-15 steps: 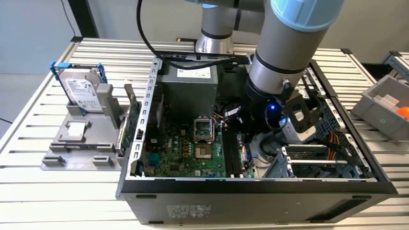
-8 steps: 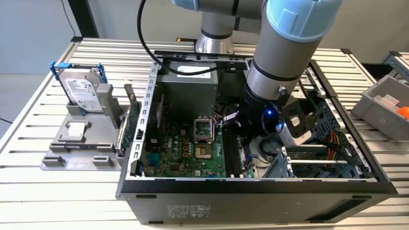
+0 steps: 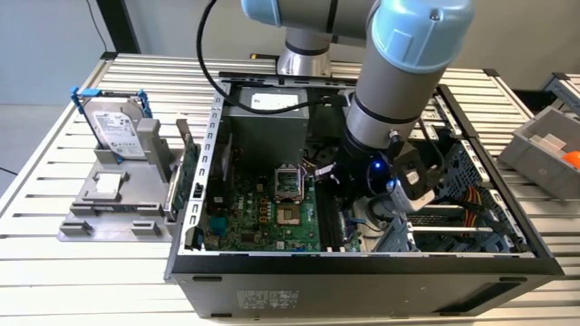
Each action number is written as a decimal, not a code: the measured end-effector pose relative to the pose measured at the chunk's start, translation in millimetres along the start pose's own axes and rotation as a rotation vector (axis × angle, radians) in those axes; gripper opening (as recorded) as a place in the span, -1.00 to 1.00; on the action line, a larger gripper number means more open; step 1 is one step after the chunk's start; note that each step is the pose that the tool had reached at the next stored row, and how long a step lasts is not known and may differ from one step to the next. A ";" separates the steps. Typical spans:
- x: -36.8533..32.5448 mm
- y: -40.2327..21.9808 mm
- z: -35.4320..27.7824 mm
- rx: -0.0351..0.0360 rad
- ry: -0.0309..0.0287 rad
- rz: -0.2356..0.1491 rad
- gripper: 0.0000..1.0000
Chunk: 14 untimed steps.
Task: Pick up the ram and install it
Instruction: 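Insert the ram into the slot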
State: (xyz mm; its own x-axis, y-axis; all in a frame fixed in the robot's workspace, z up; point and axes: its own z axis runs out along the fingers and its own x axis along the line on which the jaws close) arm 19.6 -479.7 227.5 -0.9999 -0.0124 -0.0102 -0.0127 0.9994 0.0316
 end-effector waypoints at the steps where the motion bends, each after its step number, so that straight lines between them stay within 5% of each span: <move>1: -0.1 1.1 1.3 0.0008 0.0000 0.000 -1.00; 14: 2.3 0.1 3.6 0.0017 0.0000 -0.001 -1.00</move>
State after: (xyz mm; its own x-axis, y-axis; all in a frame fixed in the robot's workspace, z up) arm 17.4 -479.5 223.9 -0.9999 -0.0138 -0.0103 -0.0141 0.9995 0.0299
